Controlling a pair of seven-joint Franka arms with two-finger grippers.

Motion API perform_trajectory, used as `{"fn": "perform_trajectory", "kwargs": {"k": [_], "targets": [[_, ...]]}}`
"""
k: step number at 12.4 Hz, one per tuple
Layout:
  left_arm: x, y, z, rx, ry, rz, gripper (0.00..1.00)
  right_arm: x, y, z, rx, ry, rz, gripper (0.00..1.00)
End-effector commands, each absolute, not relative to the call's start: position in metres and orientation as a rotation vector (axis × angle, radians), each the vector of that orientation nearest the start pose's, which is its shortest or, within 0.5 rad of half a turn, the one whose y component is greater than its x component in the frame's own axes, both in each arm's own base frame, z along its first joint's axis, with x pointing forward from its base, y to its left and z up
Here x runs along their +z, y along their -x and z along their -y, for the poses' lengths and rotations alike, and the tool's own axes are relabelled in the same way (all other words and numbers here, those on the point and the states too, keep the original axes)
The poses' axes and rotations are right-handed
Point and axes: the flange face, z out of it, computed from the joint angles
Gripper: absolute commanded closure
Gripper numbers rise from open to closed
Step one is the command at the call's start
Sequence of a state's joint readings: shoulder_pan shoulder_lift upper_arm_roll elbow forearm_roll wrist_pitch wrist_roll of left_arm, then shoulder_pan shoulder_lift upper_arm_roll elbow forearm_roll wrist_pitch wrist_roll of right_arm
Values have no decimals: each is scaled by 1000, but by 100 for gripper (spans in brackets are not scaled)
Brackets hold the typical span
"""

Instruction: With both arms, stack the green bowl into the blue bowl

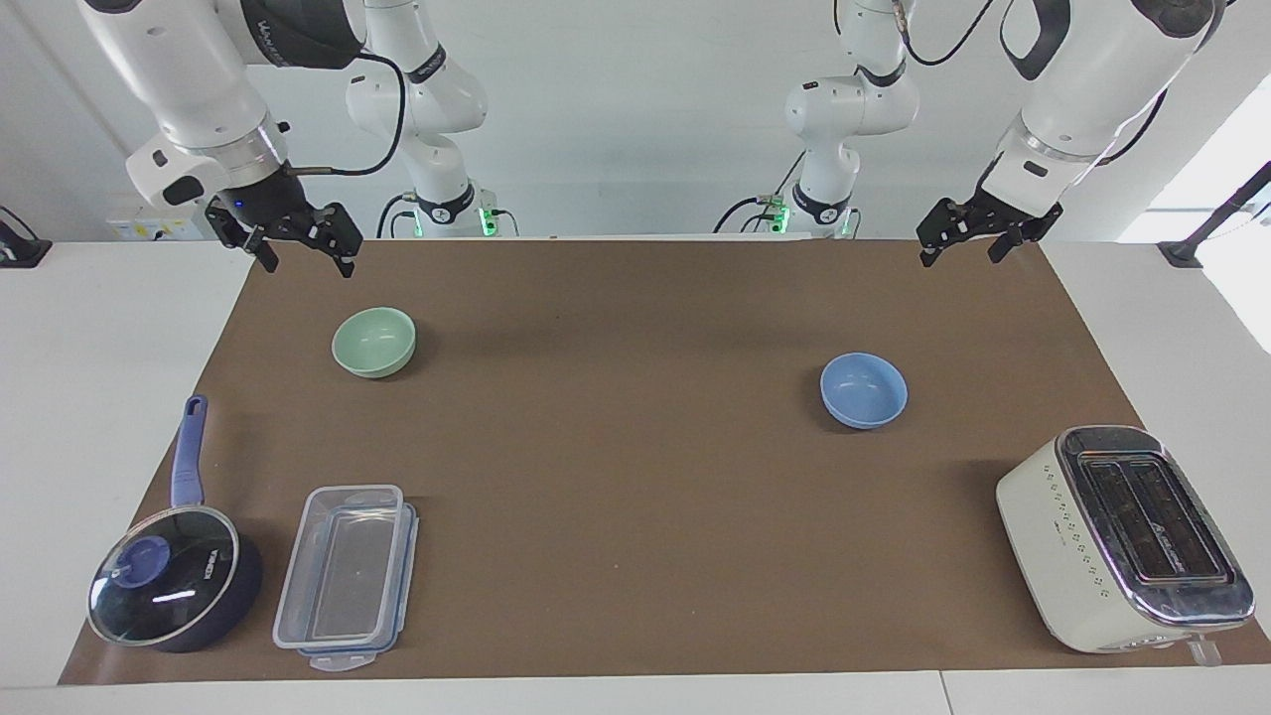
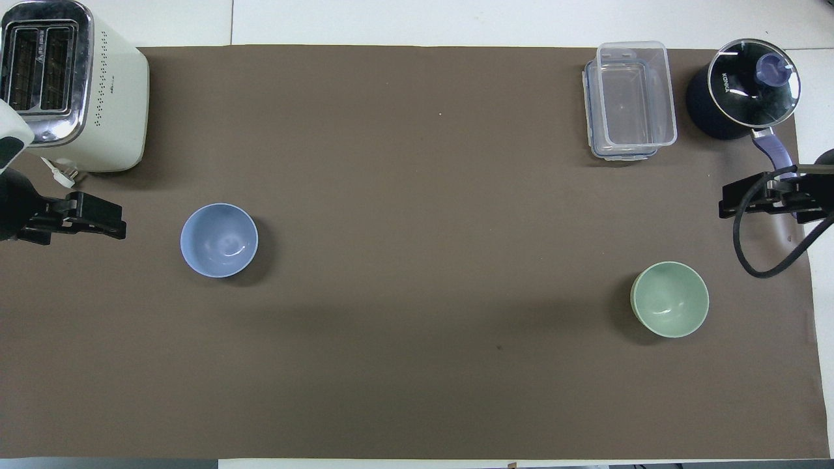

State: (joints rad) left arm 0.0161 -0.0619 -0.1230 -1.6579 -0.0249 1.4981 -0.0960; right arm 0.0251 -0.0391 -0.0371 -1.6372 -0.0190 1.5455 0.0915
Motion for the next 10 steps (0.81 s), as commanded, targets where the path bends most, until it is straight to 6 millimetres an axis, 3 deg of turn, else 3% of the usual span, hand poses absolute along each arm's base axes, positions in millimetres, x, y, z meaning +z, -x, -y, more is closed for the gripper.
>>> {"fn": "perform_trajectory", "kwargs": {"k": [1,7,10], "targets": [[614,-519,62,155,3159,-49,0,611,-540,10,66,3169,-192,0],[612,-519,62,140,3160,-73,0,611,-539,11,71,3167,-201,0],[602,-519,57,133,3162,-66,0,610,-539,15,76,3165,-216,0]]}}
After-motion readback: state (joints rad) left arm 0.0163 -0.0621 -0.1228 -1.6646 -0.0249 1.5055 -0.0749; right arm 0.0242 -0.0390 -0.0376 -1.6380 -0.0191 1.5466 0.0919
